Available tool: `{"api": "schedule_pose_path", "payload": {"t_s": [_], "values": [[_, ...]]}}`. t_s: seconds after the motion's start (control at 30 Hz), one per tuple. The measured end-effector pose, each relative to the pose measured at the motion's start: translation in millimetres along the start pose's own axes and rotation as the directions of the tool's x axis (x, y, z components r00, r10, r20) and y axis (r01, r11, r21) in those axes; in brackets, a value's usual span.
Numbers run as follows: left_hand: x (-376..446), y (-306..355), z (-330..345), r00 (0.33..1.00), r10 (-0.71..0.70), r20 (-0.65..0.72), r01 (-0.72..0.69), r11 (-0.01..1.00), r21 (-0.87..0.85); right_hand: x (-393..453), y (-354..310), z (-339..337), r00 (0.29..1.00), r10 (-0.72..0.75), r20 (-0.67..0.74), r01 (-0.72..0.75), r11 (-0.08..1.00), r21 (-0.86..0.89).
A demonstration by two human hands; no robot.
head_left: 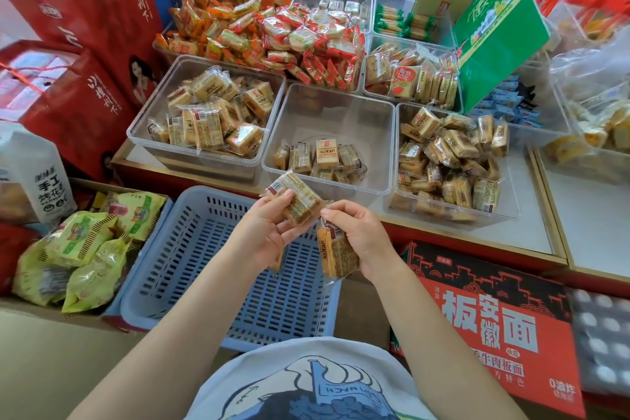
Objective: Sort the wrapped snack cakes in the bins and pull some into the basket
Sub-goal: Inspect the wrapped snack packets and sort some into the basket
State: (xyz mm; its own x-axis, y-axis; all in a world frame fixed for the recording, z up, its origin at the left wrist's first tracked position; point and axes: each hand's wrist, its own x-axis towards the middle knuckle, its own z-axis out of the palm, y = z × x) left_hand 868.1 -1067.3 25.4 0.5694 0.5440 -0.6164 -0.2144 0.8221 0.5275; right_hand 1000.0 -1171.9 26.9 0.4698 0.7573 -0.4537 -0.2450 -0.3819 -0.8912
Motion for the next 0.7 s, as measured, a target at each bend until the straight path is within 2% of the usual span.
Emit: {"api": "schedule_pose_path", "payload": {"t_s": [0.1, 0.2, 0.33, 0.4, 0.47, 0.57, 0.7], "values": [[5.0, 1.0, -5.7, 0.999, 0.037, -0.025, -0.036, 0.998, 0.052, -0.8, 1.7, -5.5, 0.999, 0.028, -0.029, -0.028, 1.0, -0.004], [12.5, 5.6, -15.7, 0.996, 0.075, -0.057, -0.065, 0.985, 0.162, 0.6, 0.3, -14.5, 0.991, 0.066, -0.12, -0.063, 0.998, 0.03], [10.4, 0.5, -12.5, 0.998, -0.043, 0.035, 0.026, 0.916, 0.401, 9.0, -6.5, -17.4, 0.973, 0.084, -0.215, -0.063, 0.992, 0.106], [8.7, -9.2, -5.5, 0.989, -0.111, 0.1, 0.034, 0.821, 0.569, 13.5, -9.0, -10.7, 0.978, 0.073, -0.195, -0.056, 0.994, 0.091], [9.7, -18.5, 0.1, 0.988, -0.103, 0.112, 0.003, 0.748, 0.663, 15.9, -11.0, -3.2, 0.985, 0.068, -0.16, -0.051, 0.993, 0.105], [14.4, -17.8, -2.7, 0.997, 0.007, 0.071, -0.054, 0.722, 0.69, 16.4, -13.8, -2.2, 0.991, 0.07, -0.111, -0.058, 0.993, 0.107], [18.0, -8.8, -16.1, 0.996, 0.013, 0.086, -0.071, 0.702, 0.708, 19.9, -12.4, -15.6, 0.997, 0.013, -0.081, -0.021, 0.995, -0.098]]}}
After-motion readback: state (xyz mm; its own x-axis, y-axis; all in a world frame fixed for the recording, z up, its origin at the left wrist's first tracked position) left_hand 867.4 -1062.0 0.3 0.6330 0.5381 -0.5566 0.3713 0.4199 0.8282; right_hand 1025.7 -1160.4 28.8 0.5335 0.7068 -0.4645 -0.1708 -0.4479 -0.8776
